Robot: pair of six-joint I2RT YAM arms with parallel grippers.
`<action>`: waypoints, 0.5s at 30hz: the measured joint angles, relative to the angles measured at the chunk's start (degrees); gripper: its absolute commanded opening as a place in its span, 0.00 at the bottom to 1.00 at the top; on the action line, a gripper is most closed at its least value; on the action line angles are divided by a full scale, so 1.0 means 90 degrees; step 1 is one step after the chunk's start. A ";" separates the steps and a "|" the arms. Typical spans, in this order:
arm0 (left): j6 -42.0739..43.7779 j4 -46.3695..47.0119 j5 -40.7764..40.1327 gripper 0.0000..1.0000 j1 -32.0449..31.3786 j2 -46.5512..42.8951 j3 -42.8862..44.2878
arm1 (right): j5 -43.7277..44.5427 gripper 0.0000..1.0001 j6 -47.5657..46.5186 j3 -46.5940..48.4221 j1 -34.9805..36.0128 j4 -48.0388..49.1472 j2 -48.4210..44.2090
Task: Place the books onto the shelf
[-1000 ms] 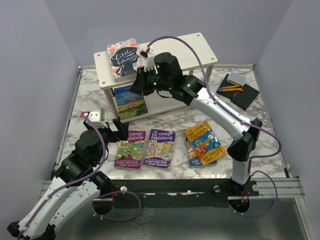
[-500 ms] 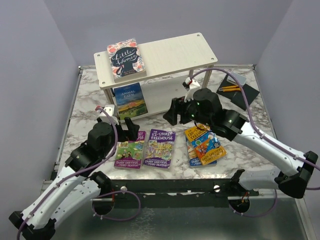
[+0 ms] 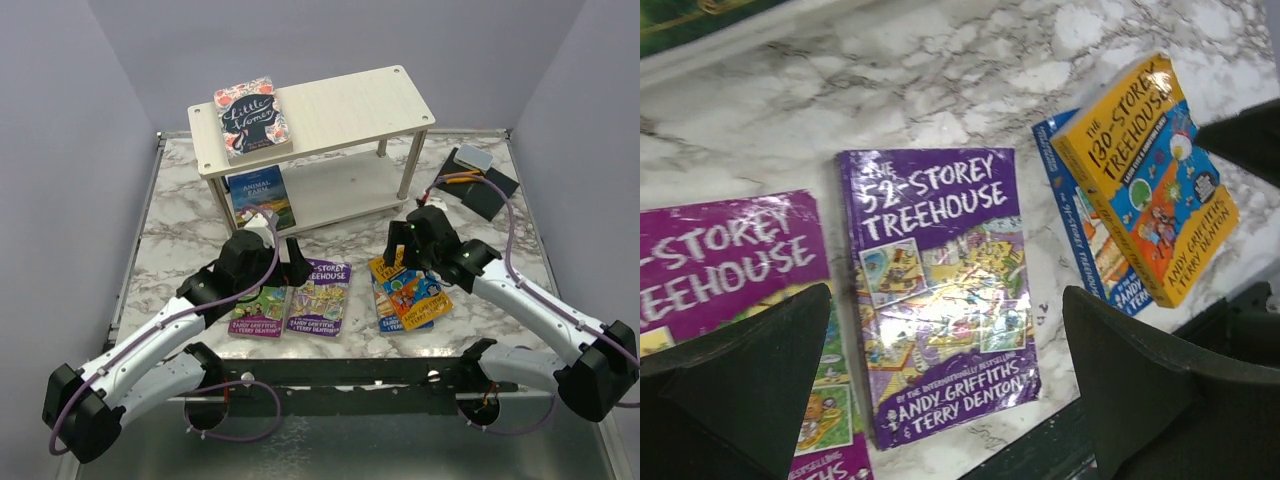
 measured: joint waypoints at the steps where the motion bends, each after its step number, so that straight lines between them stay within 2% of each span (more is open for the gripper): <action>1: -0.0058 0.0146 0.0131 0.99 0.0000 0.0078 -0.0053 | -0.0005 0.94 0.0022 -0.0063 -0.0231 0.0000 0.0000; 7: -0.0563 0.1083 0.0852 0.99 -0.0063 0.0602 -0.0437 | -0.0143 0.95 0.0151 -0.0364 -0.1501 0.0002 0.0010; 15: -0.1195 0.2433 0.1149 0.99 -0.0658 0.1523 -0.0746 | -0.0512 0.93 0.0311 -0.1015 -0.2424 0.0049 0.0012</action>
